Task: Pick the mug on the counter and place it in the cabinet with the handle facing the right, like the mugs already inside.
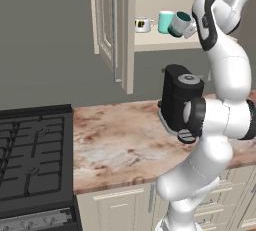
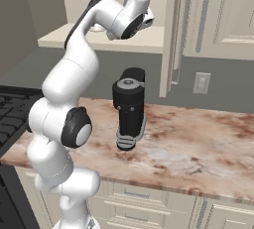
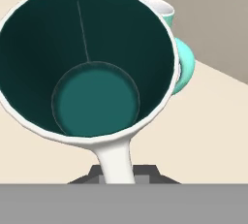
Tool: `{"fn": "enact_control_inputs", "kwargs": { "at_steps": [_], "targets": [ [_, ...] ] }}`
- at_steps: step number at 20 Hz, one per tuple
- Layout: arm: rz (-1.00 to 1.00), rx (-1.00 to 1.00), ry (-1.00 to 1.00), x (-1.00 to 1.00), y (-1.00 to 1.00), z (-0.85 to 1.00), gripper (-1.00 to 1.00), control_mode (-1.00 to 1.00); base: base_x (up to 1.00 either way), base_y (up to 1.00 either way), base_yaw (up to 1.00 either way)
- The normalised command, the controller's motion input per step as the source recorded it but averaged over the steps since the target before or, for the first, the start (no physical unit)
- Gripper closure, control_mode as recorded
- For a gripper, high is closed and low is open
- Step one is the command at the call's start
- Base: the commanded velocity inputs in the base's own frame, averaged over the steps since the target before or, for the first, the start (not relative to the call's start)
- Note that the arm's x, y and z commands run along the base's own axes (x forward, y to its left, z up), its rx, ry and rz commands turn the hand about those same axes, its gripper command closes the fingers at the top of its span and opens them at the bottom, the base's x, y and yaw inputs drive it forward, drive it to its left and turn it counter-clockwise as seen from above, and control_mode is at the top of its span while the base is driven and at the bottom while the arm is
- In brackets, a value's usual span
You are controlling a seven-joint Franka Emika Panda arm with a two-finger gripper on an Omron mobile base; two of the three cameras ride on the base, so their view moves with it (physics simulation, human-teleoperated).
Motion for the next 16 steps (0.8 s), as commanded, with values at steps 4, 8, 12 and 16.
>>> {"fn": "enact_control_inputs", "kwargs": {
  "at_steps": [4,8,12,16],
  "targets": [
    [0.10,-0.02,0.00,0.02,0.08,0.00,1.00,-1.00,0.00,0.00,0.00],
    [0.12,-0.04,0.00,0.02,0.02,0.00,1.00,-1.00,0.00,0.00,0.00],
    [0.11,-0.06,0.00,0.00,0.06,0.00,1.00,-1.00,0.00,0.00,0.00],
    [0.11,-0.07,0.00,0.00,0.07,0.00,1.00,-1.00,0.00,0.00,0.00]
  ]
}}
